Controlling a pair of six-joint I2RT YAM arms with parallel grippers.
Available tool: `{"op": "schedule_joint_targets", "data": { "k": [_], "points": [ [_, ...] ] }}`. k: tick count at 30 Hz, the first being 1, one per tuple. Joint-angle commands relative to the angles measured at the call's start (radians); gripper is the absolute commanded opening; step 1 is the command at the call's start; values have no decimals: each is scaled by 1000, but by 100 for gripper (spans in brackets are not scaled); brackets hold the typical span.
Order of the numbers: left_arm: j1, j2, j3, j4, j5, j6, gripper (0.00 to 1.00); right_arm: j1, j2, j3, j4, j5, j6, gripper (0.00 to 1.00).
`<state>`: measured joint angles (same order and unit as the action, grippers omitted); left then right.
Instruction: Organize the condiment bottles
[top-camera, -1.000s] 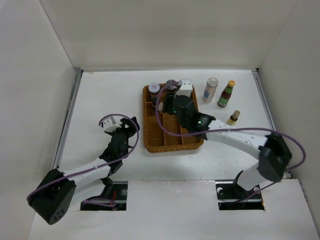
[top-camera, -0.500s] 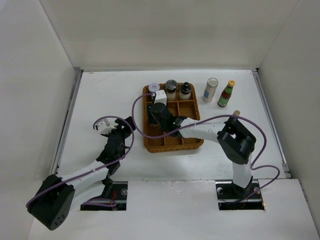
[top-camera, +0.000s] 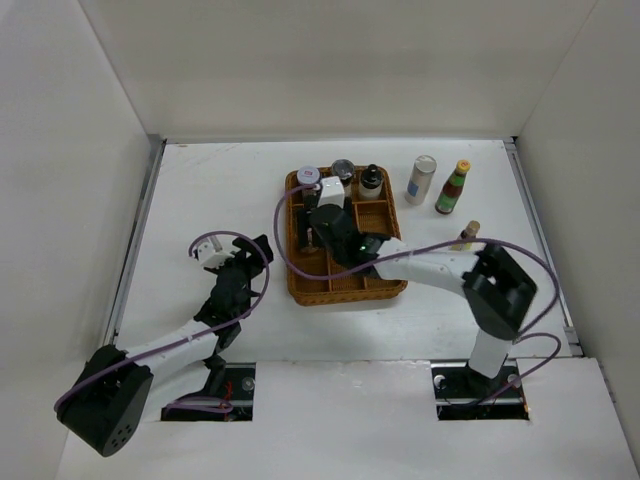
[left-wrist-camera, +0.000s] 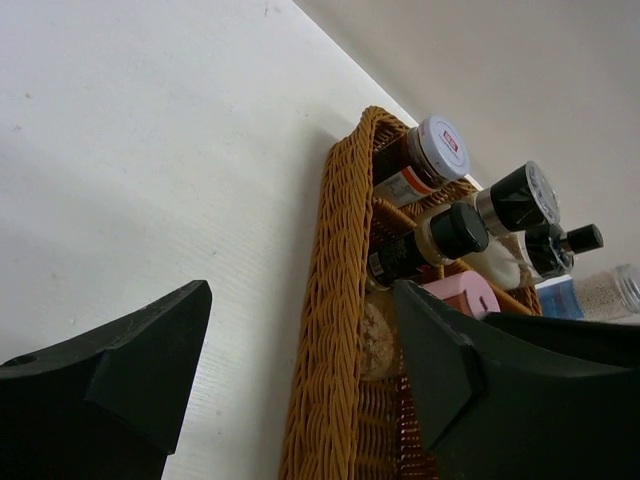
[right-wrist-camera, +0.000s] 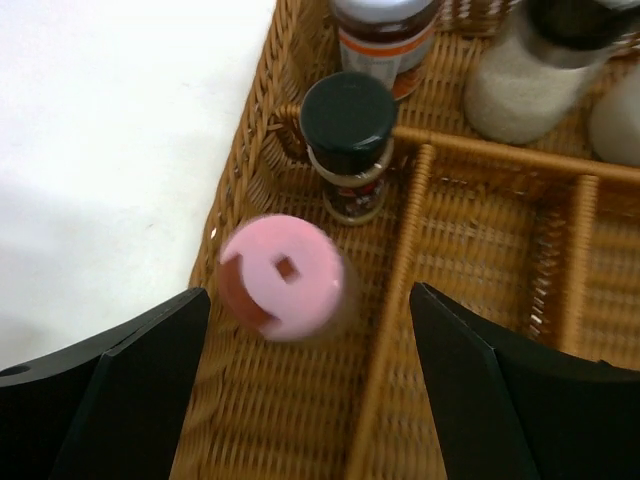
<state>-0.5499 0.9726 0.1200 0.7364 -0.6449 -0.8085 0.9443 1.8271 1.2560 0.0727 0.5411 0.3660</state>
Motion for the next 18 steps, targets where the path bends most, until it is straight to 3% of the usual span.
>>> {"op": "schedule_joint_targets", "data": {
  "k": [1, 5, 9, 12, 18],
  "points": [
    [0, -9, 18, 31, 21, -14, 73, 11, -269, -76, 30, 40, -12, 87],
    [-9, -14, 18, 31, 24, -14, 73, -95, -584, -306, -45, 199, 13, 80],
    [-18, -11, 23, 29, 33, -11, 73, -297, -840, -455, -293, 391, 114, 81],
    [-26, -6, 24, 29, 40, -12, 73, -467, -897, -484, -411, 369, 148, 86],
    [-44, 8, 33, 29, 44, -12, 73, -661, -809, -506, -308, 134, 116, 88]
  ]
}}
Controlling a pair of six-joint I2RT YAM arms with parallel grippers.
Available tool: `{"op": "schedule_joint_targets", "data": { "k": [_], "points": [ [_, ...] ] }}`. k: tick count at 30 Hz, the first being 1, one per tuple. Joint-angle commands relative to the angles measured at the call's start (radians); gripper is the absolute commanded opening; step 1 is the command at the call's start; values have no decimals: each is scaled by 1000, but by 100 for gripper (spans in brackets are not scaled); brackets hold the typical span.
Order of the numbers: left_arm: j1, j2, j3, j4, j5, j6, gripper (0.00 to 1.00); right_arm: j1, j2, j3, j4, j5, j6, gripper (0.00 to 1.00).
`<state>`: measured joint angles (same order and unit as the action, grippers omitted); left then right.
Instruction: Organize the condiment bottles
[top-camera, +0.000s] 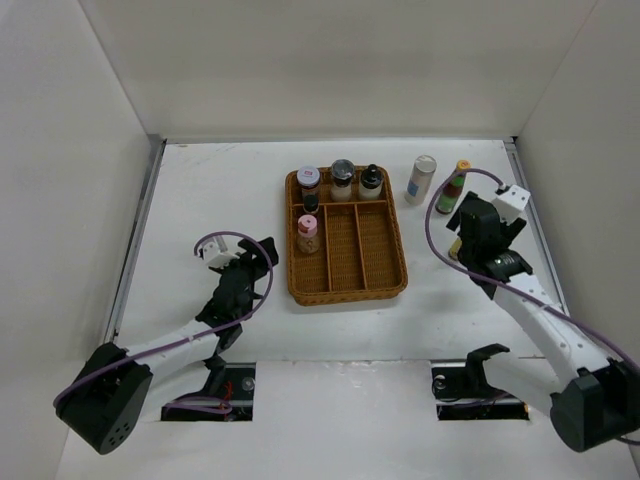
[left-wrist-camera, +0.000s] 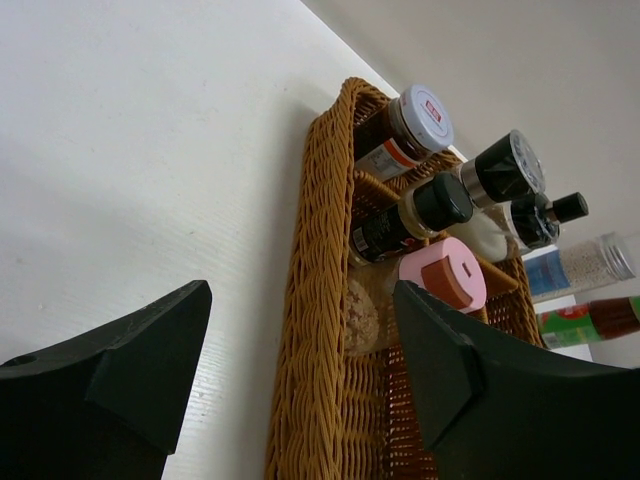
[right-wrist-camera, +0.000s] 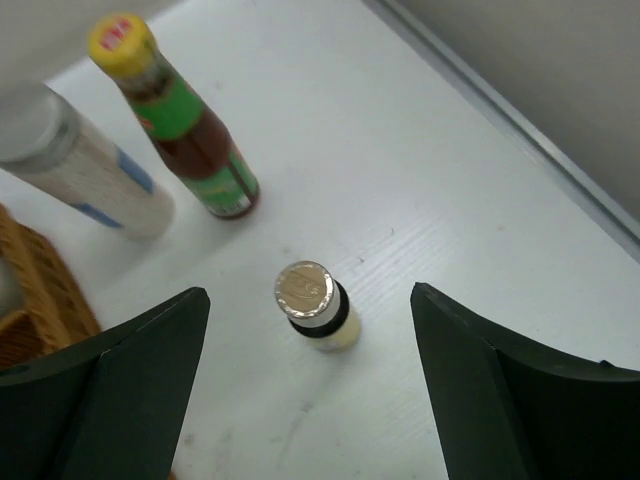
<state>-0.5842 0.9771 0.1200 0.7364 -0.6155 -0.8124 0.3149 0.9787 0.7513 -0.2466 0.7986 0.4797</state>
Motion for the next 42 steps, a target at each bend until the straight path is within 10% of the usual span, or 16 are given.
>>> {"op": "schedule_joint_targets", "data": {
  "k": [1, 16, 22, 31, 42],
  "points": [
    [-10, 2, 33, 29, 14, -8, 73, -46, 55, -1, 29, -131, -1, 88],
    [-3, 12, 33, 29, 19, -7, 73, -136, 242, 26, 144, -213, -27, 70],
    [1, 25, 35, 35, 20, -8, 73, -121, 191, 14, 182, -129, -59, 35],
    [8, 31, 38, 38, 26, -8, 73, 259, -48, 88, 187, 11, -194, 30],
    [139, -41, 21, -49, 42, -57, 73, 726, 276, 302, 380, -107, -155, 30]
  ]
}}
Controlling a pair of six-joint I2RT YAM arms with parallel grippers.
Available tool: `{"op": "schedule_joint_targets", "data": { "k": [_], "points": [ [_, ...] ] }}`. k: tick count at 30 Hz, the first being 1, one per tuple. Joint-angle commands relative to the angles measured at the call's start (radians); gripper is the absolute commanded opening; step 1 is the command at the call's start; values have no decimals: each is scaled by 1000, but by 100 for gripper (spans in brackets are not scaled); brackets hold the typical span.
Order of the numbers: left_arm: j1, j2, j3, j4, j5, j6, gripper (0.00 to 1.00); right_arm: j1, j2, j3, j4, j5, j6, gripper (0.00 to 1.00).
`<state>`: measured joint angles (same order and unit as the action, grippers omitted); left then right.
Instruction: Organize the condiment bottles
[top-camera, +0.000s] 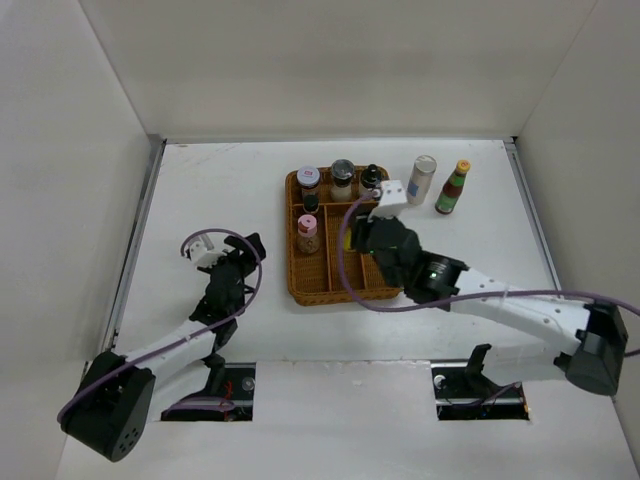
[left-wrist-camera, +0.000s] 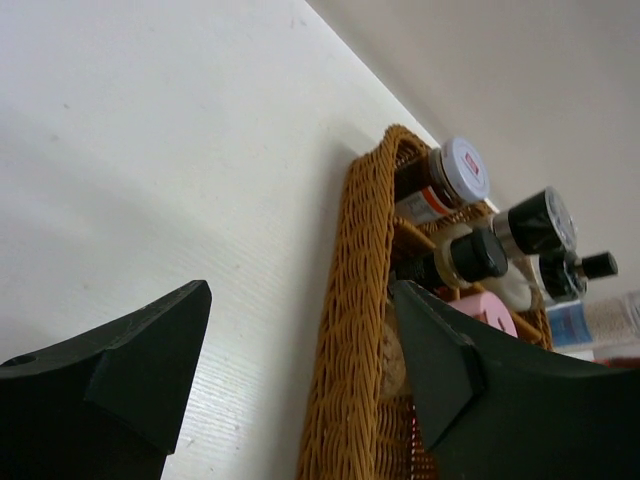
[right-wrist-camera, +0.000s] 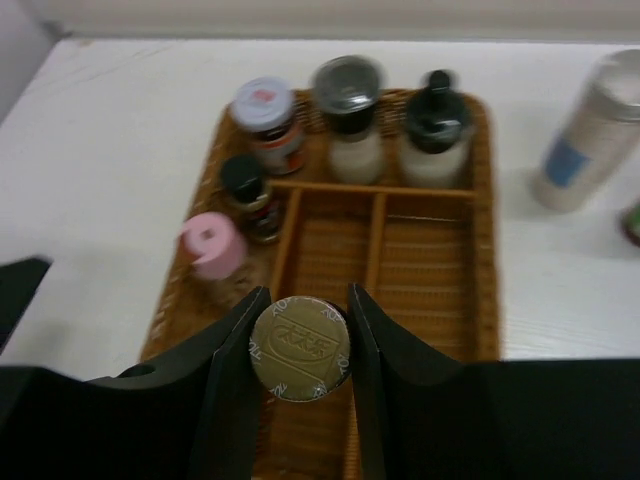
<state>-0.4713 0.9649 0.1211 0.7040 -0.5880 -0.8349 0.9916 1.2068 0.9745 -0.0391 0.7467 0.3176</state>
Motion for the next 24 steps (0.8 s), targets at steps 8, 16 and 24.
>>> {"op": "schedule_joint_targets", "data": {
  "k": [8, 16, 24],
  "points": [
    [38, 38, 22, 8, 65, -75, 73, 123, 344, 196, 275, -118, -3, 30],
    [38, 37, 17, 20, 83, -78, 73, 126, 526, 201, 346, -118, -6, 32],
    [38, 55, 20, 22, 86, -79, 73, 126, 554, 181, 326, -130, 1, 44]
  ]
}}
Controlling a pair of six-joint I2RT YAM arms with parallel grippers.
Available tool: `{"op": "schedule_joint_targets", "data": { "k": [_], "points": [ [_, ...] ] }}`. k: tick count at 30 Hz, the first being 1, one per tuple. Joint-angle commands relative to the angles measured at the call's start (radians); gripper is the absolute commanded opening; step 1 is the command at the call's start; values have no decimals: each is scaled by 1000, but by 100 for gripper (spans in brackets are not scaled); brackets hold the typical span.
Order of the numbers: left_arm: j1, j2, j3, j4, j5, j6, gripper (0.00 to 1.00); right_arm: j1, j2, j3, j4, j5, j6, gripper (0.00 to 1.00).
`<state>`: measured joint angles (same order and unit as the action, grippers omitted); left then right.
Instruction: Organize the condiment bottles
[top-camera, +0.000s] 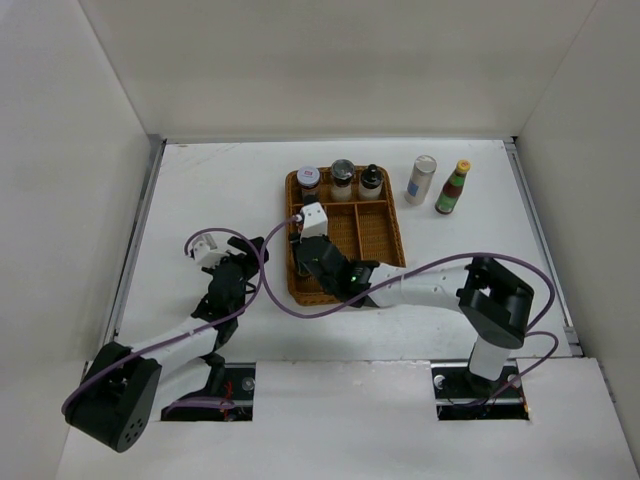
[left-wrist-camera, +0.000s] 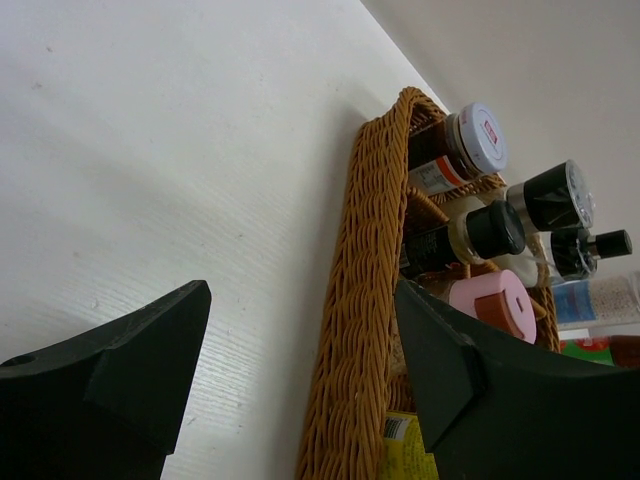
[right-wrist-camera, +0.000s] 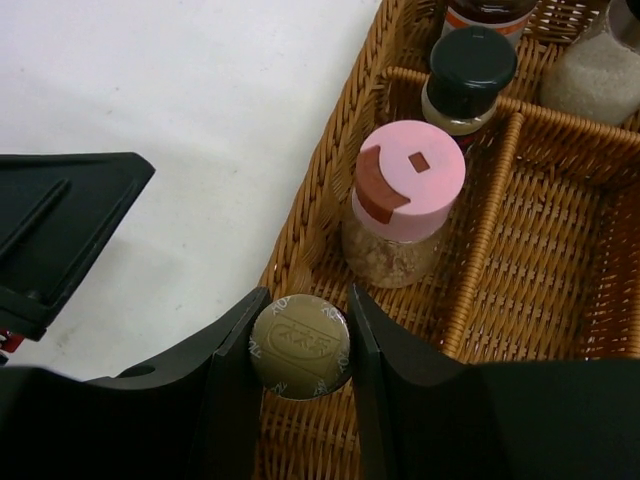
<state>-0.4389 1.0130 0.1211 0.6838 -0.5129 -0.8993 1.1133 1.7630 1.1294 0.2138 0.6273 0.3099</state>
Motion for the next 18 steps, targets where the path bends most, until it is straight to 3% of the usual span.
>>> {"op": "schedule_joint_targets", "data": {
  "k": [1, 10, 18],
  "points": [
    [6, 9, 22, 42, 11, -15, 73, 4, 0, 26, 68, -12, 12, 52],
    [6, 4, 20, 42, 11, -15, 74, 4, -97, 0, 58, -11, 29, 77],
    [4, -1, 18, 42, 11, -15, 74, -51, -336, -78, 24, -15, 32, 80]
  ]
}}
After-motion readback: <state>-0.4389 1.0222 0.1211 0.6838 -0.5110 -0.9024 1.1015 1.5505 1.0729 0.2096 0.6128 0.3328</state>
